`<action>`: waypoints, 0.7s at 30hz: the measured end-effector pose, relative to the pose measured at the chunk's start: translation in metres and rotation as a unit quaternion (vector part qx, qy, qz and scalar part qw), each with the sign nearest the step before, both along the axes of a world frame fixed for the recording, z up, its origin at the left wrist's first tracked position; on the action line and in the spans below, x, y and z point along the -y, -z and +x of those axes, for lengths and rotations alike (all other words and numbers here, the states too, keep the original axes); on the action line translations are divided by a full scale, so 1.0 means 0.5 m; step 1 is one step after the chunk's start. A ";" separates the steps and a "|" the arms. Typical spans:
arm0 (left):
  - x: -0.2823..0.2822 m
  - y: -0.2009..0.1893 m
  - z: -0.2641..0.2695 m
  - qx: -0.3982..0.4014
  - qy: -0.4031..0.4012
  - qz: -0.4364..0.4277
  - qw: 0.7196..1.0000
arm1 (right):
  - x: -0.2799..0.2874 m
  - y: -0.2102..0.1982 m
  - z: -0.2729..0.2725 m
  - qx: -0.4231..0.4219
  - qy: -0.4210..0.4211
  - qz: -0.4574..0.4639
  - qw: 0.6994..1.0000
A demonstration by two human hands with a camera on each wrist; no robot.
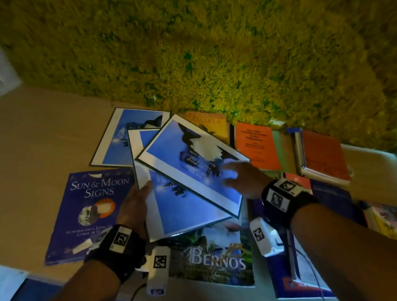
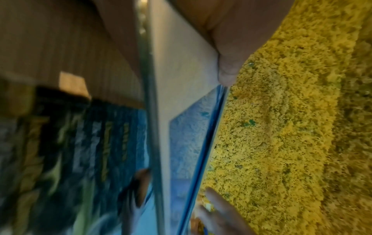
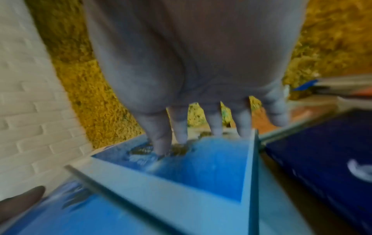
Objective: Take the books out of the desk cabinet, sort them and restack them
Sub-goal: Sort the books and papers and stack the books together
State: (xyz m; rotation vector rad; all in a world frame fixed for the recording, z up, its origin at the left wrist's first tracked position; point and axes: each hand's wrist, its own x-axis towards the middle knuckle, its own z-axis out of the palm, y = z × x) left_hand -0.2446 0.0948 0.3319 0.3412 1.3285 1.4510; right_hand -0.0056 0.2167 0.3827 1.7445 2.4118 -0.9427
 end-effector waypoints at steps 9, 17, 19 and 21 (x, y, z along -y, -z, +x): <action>-0.017 0.021 0.030 -0.021 -0.007 0.016 1.000 | 0.088 0.050 -0.089 -0.012 -0.190 -0.036 0.981; -0.046 -0.009 -0.113 -0.054 0.009 -0.037 0.998 | -0.005 0.015 -0.075 -0.130 0.085 0.010 0.988; -0.065 -0.050 -0.140 -0.062 0.012 -0.021 0.998 | -0.005 0.025 -0.097 -0.247 0.126 -0.146 0.950; -0.099 -0.083 -0.174 -0.086 0.007 -0.003 0.996 | -0.010 0.038 -0.130 -0.400 0.167 -0.247 0.867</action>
